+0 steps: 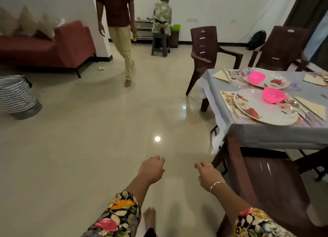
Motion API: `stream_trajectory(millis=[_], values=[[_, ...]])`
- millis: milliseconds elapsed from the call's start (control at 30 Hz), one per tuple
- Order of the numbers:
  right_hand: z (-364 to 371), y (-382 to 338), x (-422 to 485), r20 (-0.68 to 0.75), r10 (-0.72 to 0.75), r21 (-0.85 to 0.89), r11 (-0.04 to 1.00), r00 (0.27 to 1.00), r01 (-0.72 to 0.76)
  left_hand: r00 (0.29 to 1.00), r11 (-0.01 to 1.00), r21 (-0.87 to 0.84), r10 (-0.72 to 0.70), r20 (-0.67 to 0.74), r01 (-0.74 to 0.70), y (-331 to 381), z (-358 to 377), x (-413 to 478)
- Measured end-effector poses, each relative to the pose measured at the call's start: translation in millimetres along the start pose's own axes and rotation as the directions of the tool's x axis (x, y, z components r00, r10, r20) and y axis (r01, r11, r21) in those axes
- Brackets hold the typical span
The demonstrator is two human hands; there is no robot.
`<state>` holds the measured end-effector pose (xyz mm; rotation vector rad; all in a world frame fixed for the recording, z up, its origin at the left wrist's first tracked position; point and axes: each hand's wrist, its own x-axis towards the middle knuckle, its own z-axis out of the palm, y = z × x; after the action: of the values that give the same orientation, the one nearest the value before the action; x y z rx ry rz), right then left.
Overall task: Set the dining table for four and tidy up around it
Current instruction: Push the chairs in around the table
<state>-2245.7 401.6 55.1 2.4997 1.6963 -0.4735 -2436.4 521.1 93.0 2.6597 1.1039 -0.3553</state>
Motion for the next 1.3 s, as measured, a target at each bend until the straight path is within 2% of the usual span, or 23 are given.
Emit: stream_trajectory(millis=[200, 367, 600, 867, 1300], values=[[-61.8, -7.6, 152.8, -0.011, 0.046, -0.018, 0.999, 0.999, -0.046, 0.999, 0.999, -0.003, 0.038, 0.035, -0.038, -76.6, -67.7, 140.4], [-106.5, -6.4, 258.9, -0.036, 0.064, 0.018, 0.998, 0.997, -0.064, 0.999, 0.998, -0.057, 0.014, 0.034, -0.012, -112.2, -108.4, 243.0], [-162.1, 33.9, 413.7, -0.110, 0.116, 0.046, 0.993, 0.987, -0.112, 1.000, 0.992, -0.124, 0.022, -0.001, -0.022, -136.5, -157.5, 403.9], [-224.0, 92.4, 588.1, -0.118, 0.157, 0.090, 0.985, 0.981, -0.147, 0.996, 0.997, -0.064, 0.045, 0.079, -0.040, -148.3, -228.3, 593.9], [-309.0, 160.8, 832.7, -0.137, 0.234, 0.137, 0.967, 0.962, -0.216, 0.988, 0.989, -0.035, 0.147, 0.056, -0.145, -171.3, -318.2, 878.2]])
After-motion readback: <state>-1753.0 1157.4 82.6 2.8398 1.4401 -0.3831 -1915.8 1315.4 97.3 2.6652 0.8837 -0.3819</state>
